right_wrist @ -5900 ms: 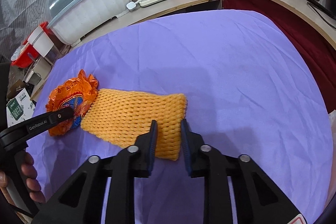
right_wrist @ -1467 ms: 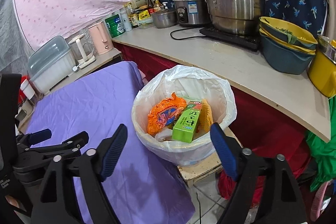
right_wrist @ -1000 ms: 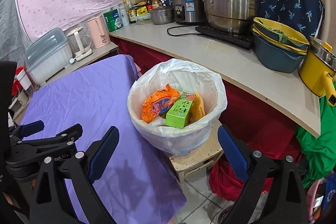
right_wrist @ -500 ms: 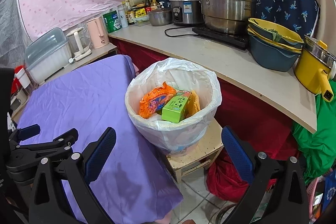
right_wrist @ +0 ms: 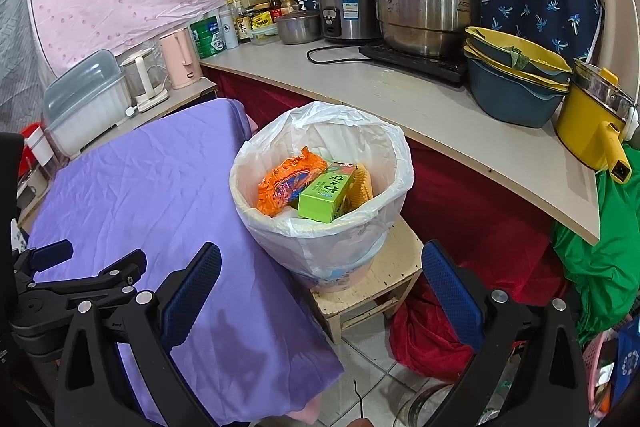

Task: Collect trash

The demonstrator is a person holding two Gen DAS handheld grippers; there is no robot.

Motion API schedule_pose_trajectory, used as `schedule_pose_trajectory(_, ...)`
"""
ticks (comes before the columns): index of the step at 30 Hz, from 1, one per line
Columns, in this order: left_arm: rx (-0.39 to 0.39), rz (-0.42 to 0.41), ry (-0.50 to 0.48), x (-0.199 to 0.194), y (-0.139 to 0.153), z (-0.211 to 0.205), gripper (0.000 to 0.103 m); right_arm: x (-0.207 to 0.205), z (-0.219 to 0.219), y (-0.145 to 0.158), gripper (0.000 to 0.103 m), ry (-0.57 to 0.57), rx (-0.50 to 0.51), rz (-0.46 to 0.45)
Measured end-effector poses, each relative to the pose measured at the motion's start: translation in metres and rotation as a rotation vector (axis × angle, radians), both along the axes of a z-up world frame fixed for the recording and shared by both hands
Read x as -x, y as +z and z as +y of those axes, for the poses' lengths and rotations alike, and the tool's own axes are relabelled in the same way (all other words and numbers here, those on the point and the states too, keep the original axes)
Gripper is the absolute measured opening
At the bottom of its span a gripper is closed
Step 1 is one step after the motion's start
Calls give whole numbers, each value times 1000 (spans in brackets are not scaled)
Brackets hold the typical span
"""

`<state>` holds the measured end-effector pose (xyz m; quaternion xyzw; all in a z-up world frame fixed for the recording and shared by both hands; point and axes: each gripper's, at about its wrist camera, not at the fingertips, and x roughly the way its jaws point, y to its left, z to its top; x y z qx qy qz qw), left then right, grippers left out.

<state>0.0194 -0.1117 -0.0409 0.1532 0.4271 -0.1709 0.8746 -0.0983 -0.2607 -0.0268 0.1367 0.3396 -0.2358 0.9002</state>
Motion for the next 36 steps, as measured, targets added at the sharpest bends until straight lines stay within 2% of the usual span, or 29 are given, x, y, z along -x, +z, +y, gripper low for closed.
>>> schedule_pose_trajectory(36,-7,0,-16,7,-4,-1,96,0,-2,-15,97,-12,-18,32)
